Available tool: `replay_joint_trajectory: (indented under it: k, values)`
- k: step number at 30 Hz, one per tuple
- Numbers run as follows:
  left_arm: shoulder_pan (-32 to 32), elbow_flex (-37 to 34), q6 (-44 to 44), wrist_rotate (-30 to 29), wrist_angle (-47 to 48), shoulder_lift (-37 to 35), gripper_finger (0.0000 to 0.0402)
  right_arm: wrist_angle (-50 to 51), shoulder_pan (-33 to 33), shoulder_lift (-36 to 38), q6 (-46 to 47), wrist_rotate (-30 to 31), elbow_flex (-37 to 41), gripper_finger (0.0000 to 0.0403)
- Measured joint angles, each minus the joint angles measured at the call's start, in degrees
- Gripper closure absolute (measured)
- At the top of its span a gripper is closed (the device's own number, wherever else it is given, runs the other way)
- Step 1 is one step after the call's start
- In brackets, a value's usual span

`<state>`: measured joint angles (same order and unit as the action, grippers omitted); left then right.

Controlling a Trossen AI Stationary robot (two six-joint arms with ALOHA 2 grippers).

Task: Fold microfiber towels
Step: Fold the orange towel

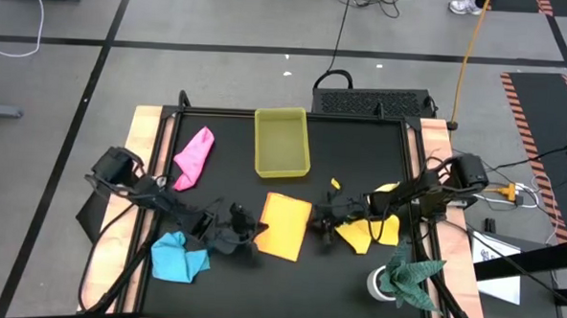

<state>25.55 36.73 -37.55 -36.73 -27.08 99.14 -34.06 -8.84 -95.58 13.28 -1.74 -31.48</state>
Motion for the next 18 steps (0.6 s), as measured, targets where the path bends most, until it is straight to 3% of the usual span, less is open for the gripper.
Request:
replay_joint_trajectory:
  k: [4,9,13,18]
  values:
    - [-3.7,0.0,-0.7,-0.4,0.0,3.1,0.038,-6.0,-1.6,-2.3,0.0,0.0,0.0,0.0403]
    - [-5.4,0.0,-4.2,5.9,3.3,4.8,0.038,-4.2,-1.7,-5.2,0.0,0.1,0.0,0.0403]
    - [-3.6,0.1,-6.5,9.2,6.3,3.9,0.038,-1.8,-1.6,-6.0,-0.1,0.2,-0.1,0.0403]
    - [0.4,0.0,-8.4,11.9,2.7,3.1,0.038,3.2,-1.8,-2.1,0.2,0.2,0.0,0.0403]
